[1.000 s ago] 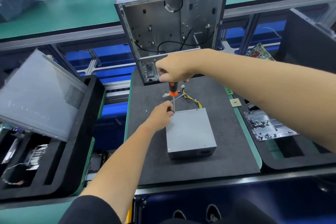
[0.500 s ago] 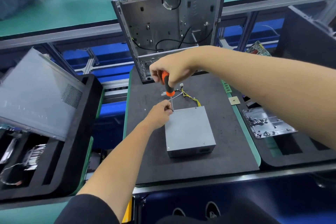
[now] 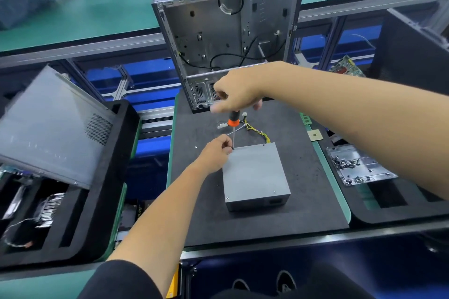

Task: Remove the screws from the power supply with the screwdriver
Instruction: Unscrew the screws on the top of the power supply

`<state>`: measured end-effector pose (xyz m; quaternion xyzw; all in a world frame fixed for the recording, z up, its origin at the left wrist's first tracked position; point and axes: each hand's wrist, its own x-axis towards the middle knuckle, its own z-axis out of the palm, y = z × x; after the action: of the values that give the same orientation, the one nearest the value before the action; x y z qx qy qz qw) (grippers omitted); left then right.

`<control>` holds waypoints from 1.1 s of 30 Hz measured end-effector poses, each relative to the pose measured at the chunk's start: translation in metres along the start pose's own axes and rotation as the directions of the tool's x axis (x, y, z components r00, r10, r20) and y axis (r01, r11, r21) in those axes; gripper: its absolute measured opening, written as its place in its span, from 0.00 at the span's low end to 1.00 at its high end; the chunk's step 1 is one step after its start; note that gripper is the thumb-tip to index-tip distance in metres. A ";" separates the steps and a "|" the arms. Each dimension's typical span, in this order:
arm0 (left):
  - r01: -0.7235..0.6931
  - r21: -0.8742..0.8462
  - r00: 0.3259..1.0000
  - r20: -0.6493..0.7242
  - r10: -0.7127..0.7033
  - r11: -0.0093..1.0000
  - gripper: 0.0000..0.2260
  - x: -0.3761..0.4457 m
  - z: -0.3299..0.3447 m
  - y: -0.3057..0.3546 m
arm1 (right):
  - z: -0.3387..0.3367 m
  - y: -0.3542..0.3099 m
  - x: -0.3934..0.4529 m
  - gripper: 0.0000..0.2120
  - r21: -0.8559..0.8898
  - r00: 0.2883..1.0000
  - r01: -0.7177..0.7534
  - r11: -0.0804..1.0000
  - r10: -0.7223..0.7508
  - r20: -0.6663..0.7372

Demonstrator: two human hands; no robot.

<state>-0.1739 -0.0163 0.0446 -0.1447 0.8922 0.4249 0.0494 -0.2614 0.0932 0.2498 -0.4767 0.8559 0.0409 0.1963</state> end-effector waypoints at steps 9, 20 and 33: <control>0.004 -0.024 1.000 0.005 -0.004 1.000 0.12 -0.003 0.000 0.002 | -0.008 -0.007 0.002 0.10 -0.023 0.980 0.197 0.980 -0.196 0.046; -0.002 -0.025 0.999 0.052 0.003 1.000 0.11 -0.003 -0.003 0.003 | -0.005 0.001 0.006 0.12 0.127 0.985 0.170 0.977 -0.172 0.007; 0.006 -0.023 0.998 0.065 -0.005 1.000 0.06 -0.004 -0.003 0.005 | -0.004 -0.004 0.004 0.07 0.002 0.969 0.245 0.969 -0.245 -0.023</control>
<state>-0.1711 -0.0148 0.0512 -0.1339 0.8848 0.4396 0.0777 -0.2607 0.0868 0.2528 -0.5788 0.7927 0.0088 0.1915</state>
